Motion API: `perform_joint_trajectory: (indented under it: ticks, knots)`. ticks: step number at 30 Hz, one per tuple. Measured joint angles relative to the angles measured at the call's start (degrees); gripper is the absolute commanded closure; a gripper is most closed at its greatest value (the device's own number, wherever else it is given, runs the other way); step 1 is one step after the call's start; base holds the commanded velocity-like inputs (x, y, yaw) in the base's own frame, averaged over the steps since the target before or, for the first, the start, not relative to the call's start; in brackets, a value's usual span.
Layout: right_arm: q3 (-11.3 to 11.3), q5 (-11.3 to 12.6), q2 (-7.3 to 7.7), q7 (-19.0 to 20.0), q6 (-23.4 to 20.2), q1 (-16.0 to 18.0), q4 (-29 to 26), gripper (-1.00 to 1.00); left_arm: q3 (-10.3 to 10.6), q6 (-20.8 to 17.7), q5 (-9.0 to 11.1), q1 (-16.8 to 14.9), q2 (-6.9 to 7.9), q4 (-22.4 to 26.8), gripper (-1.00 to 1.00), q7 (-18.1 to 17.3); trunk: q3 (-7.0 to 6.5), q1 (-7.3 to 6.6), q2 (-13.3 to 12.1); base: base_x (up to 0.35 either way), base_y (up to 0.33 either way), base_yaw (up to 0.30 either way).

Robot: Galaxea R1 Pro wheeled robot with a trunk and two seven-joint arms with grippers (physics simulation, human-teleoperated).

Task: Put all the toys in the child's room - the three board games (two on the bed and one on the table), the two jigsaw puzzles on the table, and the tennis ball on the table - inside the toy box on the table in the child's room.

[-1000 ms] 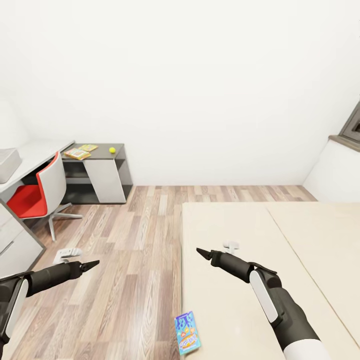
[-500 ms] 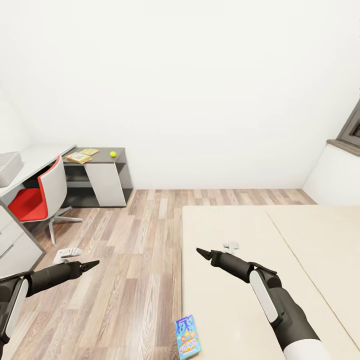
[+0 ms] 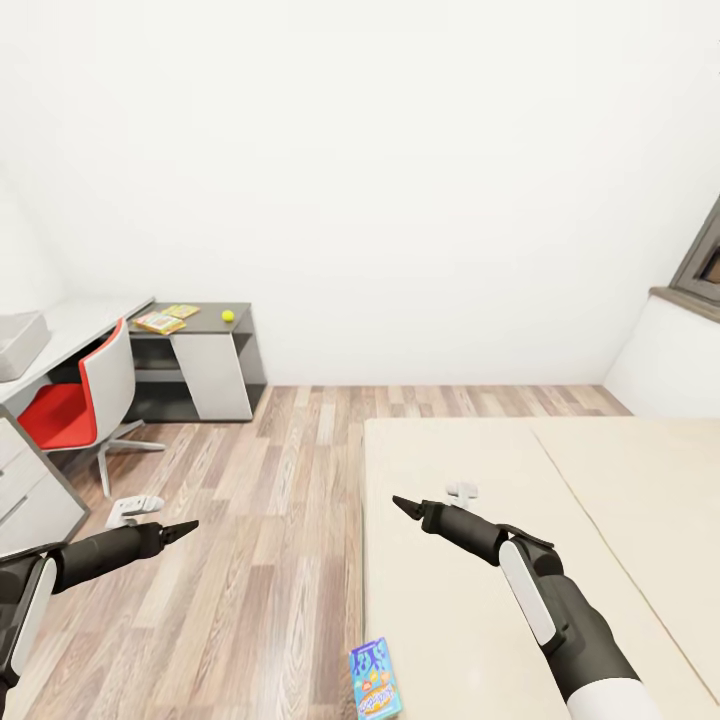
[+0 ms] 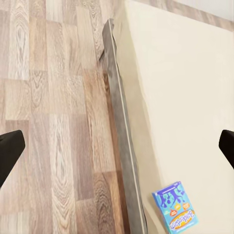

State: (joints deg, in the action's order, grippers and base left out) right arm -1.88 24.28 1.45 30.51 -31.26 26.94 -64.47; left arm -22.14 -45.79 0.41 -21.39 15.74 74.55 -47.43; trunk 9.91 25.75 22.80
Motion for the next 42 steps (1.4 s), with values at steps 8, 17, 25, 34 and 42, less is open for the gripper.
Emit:
perform_joint_trajectory:
  ticks: [8, 17, 25, 34, 42]
  knots:
    - [0.00, 0.00, -0.03, 0.00, 0.00, -0.01, 0.00, -1.00, 0.00, 0.00, 0.00, 0.00, 0.00, 0.00, -1.00, 0.00, -0.76, 0.00, 0.00, 0.000, 0.000, 0.000]
    - [0.00, 0.00, -0.04, 0.00, 0.00, 0.01, 0.00, -1.00, -0.03, 0.00, -0.01, 0.00, 0.00, 0.00, -1.00, 0.00, -1.61, 0.00, 0.00, 0.000, 0.000, 0.000]
    - [0.00, 0.00, -0.06, 0.00, 0.00, 0.01, 0.00, -1.00, -0.02, 0.00, -0.01, 0.00, 0.00, 0.01, -1.00, 0.00, -2.37, 0.00, 0.00, 0.000, 0.000, 0.000]
    - [0.00, 0.00, -0.09, 0.00, 0.00, -0.01, 0.00, -1.00, -0.02, 0.00, 0.00, 0.00, 0.00, -0.02, -1.00, 0.00, -3.22, 0.00, -0.01, 0.000, 0.000, 0.000]
    - [-0.01, 0.01, -0.08, -0.01, 0.00, 0.01, 0.00, -1.00, -0.03, 0.00, -0.01, 0.00, 0.08, -0.04, -1.00, 0.00, -3.98, 0.00, -0.01, 0.000, 0.000, 0.000]
